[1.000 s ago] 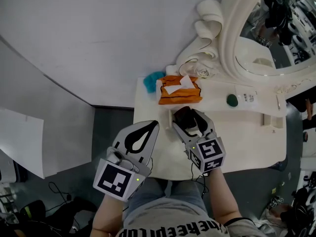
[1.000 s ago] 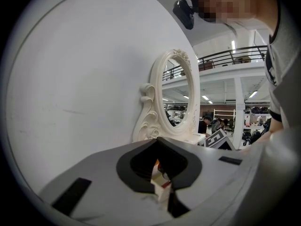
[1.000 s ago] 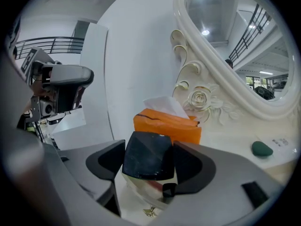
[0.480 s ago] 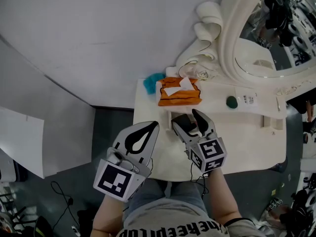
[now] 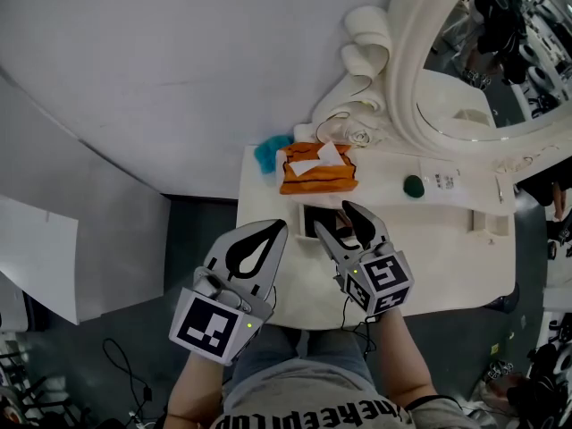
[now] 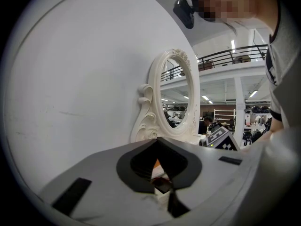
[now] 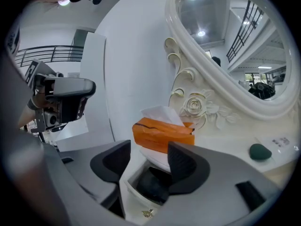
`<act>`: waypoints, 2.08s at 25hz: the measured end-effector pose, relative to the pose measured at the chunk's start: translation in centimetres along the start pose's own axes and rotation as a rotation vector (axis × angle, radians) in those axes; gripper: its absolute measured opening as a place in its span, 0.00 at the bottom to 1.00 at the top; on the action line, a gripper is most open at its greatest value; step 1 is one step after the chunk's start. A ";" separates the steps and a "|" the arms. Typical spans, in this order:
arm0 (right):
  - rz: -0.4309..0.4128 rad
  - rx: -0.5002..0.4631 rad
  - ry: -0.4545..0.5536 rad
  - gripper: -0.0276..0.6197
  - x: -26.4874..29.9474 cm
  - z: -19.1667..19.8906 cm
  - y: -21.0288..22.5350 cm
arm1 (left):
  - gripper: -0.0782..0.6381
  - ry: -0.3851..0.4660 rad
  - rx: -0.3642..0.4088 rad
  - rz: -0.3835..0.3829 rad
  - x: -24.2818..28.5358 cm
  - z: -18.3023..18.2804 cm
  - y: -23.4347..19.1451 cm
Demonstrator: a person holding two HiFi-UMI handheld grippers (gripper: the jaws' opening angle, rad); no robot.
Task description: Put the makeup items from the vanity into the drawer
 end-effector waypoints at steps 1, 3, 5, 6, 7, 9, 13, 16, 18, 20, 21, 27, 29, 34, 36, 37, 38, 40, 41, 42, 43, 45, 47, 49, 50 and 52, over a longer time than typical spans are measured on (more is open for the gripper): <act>0.005 -0.001 0.006 0.42 -0.2 -0.1 0.1 | 0.14 0.000 0.001 0.003 0.1 -0.1 0.1; 0.012 -0.003 0.014 0.33 -0.6 -0.4 0.3 | 0.14 0.001 0.003 0.009 0.4 -0.2 0.4; 0.014 -0.004 0.021 0.25 -1.0 -0.6 0.5 | 0.14 0.004 0.006 0.015 0.7 -0.4 0.7; 0.016 -0.004 0.026 0.22 -1.2 -0.6 0.6 | 0.14 0.006 0.009 0.018 0.8 -0.5 0.9; 0.018 -0.005 0.031 0.19 -1.4 -0.7 0.7 | 0.14 0.008 0.012 0.022 0.9 -0.6 1.0; 0.021 -0.002 0.041 0.15 -1.8 -1.0 1.0 | 0.14 0.010 0.016 0.030 1.3 -0.7 1.3; 0.020 0.004 0.056 0.11 -2.8 -1.4 1.4 | 0.14 0.012 0.023 0.049 2.0 -1.1 2.1; 0.022 0.011 0.073 0.06 -3.6 -1.9 1.7 | 0.14 0.017 0.027 0.063 2.5 -1.4 2.7; 0.021 0.017 0.085 0.06 -4.2 -2.2 1.8 | 0.14 0.022 0.032 0.073 2.8 -1.5 3.1; 0.021 0.020 0.099 0.06 -5.0 -2.5 1.8 | 0.14 0.024 0.035 0.084 3.1 -1.7 3.5; 0.023 0.021 0.105 0.06 -5.3 -2.6 1.9 | 0.14 0.025 0.036 0.089 3.3 -1.7 3.7; 0.040 0.028 0.137 0.06 -7.7 -3.4 2.2 | 0.14 0.036 0.049 0.131 4.5 -2.3 5.2; 0.048 0.030 0.151 0.06 -8.6 -3.7 2.4 | 0.14 0.040 0.052 0.148 4.9 -2.5 5.8; 0.066 0.030 0.185 0.06 -10.8 -4.6 2.9 | 0.14 0.045 0.064 0.188 5.8 -2.9 7.3; 0.075 0.034 0.199 0.06 -11.7 -5.0 3.1 | 0.14 0.052 0.075 0.203 6.1 -3.1 7.8; 0.080 0.037 0.207 0.06 -12.2 -5.1 3.2 | 0.14 0.061 0.084 0.212 6.4 -3.2 8.0; 0.085 0.039 0.215 0.06 -12.6 -5.2 3.3 | 0.14 0.066 0.090 0.221 6.6 -3.2 8.3; 0.097 0.041 0.230 0.06 -13.4 -5.5 3.5 | 0.14 0.056 0.085 0.243 6.9 -3.4 8.9; 0.102 0.041 0.237 0.06 -13.9 -5.6 3.6 | 0.14 0.054 0.084 0.252 7.1 -3.4 9.2; 0.108 0.041 0.243 0.06 -14.3 -5.7 3.6 | 0.14 0.058 0.090 0.261 7.3 -3.5 9.5; 0.113 0.040 0.250 0.06 -14.7 -5.8 3.7 | 0.14 0.071 0.102 0.269 7.5 -3.5 9.7; 0.124 0.037 0.261 0.06 -15.5 -6.1 3.9 | 0.14 0.095 0.124 0.286 8.0 -3.8 10.1; 0.137 0.038 0.274 0.06 -16.3 -6.4 4.1 | 0.14 0.086 0.119 0.305 8.4 -4.1 10.7; 0.151 0.040 0.286 0.06 -17.0 -6.6 4.3 | 0.14 0.062 0.107 0.326 8.7 -4.2 11.3; 0.158 0.042 0.292 0.06 -17.3 -6.7 4.4 | 0.14 0.056 0.105 0.336 8.9 -4.3 11.6; 0.167 0.044 0.301 0.06 -17.9 -6.8 4.6 | 0.14 0.059 0.109 0.351 9.2 -4.4 12.1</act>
Point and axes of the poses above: the fingertips, and each gripper's own axes: x forward along the fingers, y to its right, z out of its underside, the point moved 9 cm from there along -x, backward along the fingers, and after that the axes turned 4 degrees about z, right-handed, at the moved point
